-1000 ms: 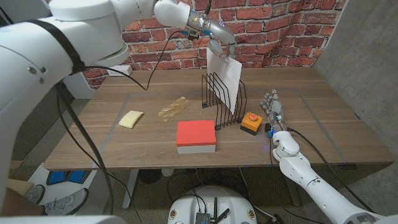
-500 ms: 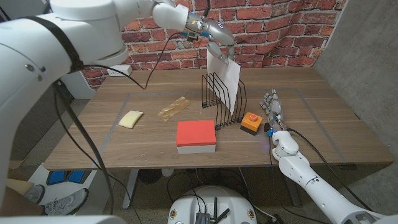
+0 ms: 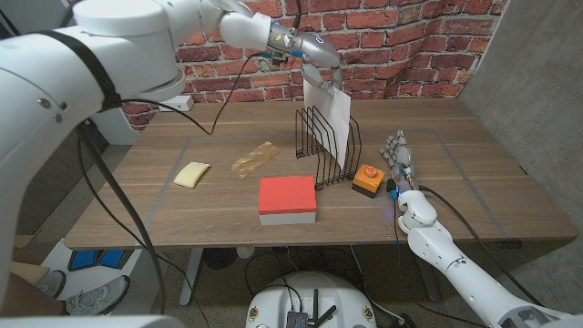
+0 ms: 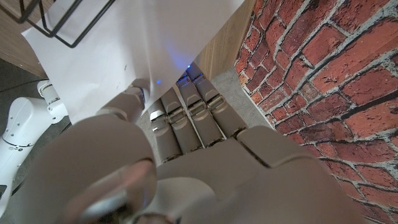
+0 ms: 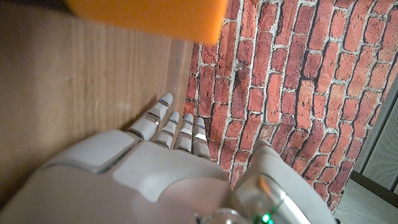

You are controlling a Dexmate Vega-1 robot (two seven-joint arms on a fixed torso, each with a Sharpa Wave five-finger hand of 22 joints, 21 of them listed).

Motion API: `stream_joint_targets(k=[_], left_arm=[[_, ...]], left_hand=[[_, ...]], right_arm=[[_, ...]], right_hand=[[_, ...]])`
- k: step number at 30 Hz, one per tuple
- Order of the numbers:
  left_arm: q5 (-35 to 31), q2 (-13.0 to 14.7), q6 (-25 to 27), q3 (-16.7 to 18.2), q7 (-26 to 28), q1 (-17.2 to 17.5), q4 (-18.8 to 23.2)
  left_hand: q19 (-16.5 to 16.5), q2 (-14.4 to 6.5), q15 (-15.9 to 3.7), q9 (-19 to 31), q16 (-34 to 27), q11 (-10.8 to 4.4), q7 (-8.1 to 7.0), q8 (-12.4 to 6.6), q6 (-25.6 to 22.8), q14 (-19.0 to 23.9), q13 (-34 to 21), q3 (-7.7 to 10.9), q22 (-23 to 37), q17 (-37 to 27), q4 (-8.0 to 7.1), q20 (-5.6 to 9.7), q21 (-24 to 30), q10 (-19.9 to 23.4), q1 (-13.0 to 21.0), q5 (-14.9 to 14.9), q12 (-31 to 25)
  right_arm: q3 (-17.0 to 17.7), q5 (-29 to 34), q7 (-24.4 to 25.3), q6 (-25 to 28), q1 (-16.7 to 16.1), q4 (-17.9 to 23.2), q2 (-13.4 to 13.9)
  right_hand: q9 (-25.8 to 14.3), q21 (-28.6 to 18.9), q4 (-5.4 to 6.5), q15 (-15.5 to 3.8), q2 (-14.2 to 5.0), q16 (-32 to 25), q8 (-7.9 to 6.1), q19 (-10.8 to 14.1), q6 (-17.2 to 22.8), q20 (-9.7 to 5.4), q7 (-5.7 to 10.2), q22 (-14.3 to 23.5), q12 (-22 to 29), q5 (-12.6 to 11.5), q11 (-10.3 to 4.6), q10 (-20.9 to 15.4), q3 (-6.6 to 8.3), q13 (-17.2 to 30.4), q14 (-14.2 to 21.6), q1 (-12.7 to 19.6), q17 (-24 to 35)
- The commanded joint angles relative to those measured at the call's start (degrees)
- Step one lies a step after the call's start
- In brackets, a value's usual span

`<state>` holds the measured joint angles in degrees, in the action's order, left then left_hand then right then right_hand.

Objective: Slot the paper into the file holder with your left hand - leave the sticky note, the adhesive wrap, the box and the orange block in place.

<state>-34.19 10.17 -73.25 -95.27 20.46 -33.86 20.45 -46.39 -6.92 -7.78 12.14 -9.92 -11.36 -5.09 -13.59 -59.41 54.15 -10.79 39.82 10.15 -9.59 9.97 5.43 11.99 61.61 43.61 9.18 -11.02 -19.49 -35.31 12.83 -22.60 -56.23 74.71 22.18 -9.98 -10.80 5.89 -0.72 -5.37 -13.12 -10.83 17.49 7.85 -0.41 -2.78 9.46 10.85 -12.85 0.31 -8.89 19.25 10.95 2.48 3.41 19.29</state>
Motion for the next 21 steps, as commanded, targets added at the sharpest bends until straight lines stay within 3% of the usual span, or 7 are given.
stream_joint_targets(k=[1,8,21], left_arm=[[-11.23,-0.66,-1.09,-3.98,15.45,-0.96,0.31],[-19.86,-1.95,-1.32,-6.88,26.52,-1.79,-0.10],[-25.98,-2.33,-1.73,-7.61,34.34,-1.92,0.19]], left_hand=[[0.29,-0.49,-5.65,0.11,-0.25,-0.18,0.09,-0.33,-0.49,0.51,-0.10,-0.20,0.14,-0.20,-0.01,6.12,0.09,0.22,0.37,0.38,-0.10],[0.29,-0.45,-5.72,0.11,-0.26,-0.17,0.11,-0.38,-0.57,0.55,-0.10,-0.23,0.14,-0.21,0.06,6.13,0.09,0.23,0.43,0.38,-0.10],[0.35,-0.46,-5.68,0.11,-0.19,-0.17,0.15,-0.42,-0.58,0.48,-0.10,-0.24,0.15,-0.18,0.02,6.16,0.09,0.31,0.41,0.38,-0.12]], right_arm=[[-0.10,-0.06,-0.21,-0.26,0.38,-0.53,-0.26],[-0.20,-0.09,-0.43,-0.26,0.58,-0.80,-0.32],[-0.16,-0.01,-0.32,-0.29,0.53,-0.64,-0.20]], right_hand=[[-0.21,-0.16,-0.18,0.30,-2.29,-0.36,-0.06,0.50,0.47,-0.16,0.16,0.25,0.31,0.28,0.13,-0.09,0.40,0.03,0.54,-0.22,0.12],[-0.21,-0.19,-0.17,0.30,-2.29,-0.37,-0.06,0.58,0.45,-0.17,0.08,0.25,0.33,0.28,0.12,-0.16,0.40,0.03,0.55,-0.23,0.13],[-0.21,-0.16,-0.18,0.18,-2.26,-0.38,-0.06,0.57,0.44,-0.14,0.05,0.25,0.32,0.29,0.04,-0.13,0.41,0.03,0.56,-0.22,0.16]])
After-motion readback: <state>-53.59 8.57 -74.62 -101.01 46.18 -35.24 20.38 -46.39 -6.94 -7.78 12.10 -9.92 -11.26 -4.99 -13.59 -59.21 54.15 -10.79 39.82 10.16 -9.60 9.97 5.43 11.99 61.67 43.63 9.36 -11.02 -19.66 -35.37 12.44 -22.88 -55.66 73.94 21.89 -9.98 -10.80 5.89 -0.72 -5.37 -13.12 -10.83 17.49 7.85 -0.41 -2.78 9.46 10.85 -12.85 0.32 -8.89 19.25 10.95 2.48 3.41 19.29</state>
